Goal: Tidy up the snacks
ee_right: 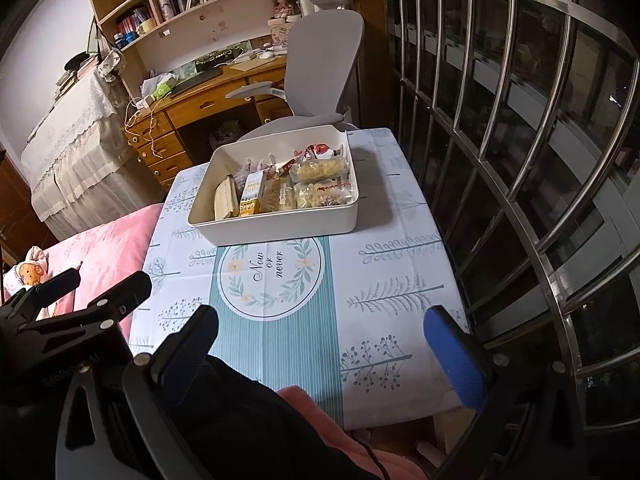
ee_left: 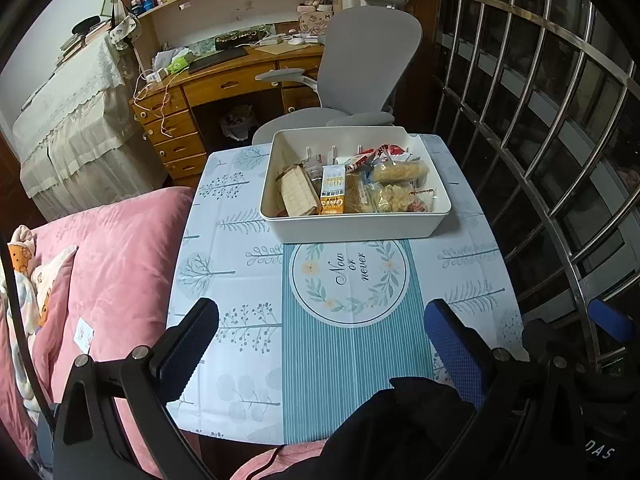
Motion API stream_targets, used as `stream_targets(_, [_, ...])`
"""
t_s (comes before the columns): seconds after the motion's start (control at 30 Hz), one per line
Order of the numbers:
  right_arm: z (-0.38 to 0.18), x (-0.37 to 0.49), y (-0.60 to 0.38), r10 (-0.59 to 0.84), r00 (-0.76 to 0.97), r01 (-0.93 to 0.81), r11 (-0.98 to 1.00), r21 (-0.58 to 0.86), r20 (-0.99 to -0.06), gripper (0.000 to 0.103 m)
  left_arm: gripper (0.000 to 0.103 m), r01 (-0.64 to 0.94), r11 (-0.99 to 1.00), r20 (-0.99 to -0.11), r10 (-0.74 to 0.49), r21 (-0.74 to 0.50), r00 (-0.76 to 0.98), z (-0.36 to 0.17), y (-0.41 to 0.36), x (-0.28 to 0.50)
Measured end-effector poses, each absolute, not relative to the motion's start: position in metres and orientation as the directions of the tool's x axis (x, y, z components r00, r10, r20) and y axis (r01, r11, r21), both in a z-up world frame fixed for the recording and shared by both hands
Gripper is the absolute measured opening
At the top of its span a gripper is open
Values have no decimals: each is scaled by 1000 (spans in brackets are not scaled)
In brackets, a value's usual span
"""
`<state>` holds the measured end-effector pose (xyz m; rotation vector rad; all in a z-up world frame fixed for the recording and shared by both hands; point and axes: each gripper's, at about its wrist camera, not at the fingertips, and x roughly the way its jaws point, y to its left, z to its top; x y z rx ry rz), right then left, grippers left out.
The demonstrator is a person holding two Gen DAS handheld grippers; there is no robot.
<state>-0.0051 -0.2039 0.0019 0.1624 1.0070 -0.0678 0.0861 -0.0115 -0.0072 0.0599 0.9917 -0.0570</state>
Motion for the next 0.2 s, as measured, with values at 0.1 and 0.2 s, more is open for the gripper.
stream_targets(0.1, [2, -4, -204, 17, 533, 134, 985, 104, -846, 103, 102, 78, 997, -838, -23, 23, 546, -8, -11, 88])
stream_targets(0.2, [2, -3, -204, 17, 532, 133, 986, 104, -846, 103, 102, 74, 997, -838, -21, 24, 545, -7, -11, 87])
